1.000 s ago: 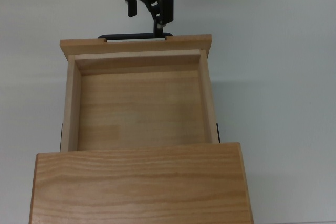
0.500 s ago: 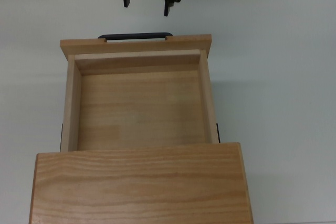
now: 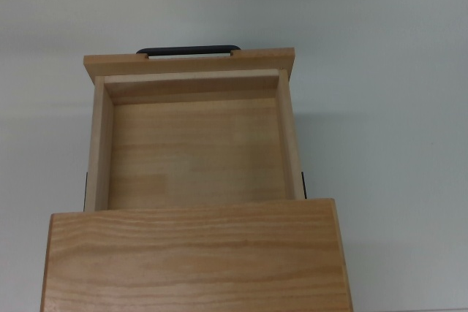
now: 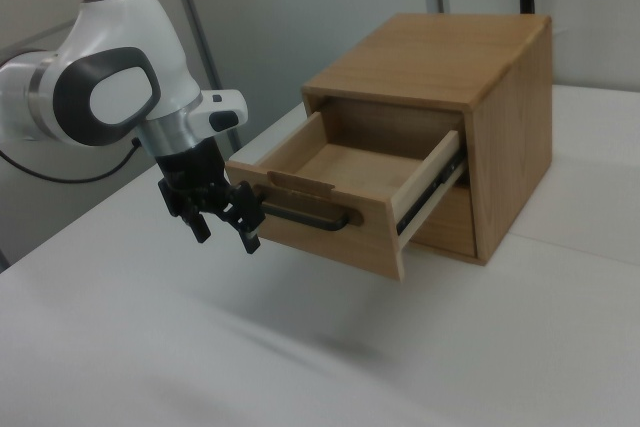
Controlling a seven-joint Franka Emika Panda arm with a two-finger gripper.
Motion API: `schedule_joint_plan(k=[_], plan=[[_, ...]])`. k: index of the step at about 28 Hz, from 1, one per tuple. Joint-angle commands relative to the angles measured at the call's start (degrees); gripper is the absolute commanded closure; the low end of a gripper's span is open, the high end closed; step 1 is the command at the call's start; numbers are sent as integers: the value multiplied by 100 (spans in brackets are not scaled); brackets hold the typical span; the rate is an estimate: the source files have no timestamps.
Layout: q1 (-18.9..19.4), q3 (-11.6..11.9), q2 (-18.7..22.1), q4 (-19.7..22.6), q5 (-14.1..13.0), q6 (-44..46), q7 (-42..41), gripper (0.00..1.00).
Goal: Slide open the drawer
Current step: 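Open the gripper, release the handle and lift the gripper up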
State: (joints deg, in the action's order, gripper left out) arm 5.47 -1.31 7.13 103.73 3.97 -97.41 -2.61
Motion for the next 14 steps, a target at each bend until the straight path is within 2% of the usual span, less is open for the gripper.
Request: schedule_joint_plan(k=[1, 14], plan=[[50, 43, -194, -257, 121, 363, -258, 0], [50, 34, -238, -336, 121, 460, -275, 0]])
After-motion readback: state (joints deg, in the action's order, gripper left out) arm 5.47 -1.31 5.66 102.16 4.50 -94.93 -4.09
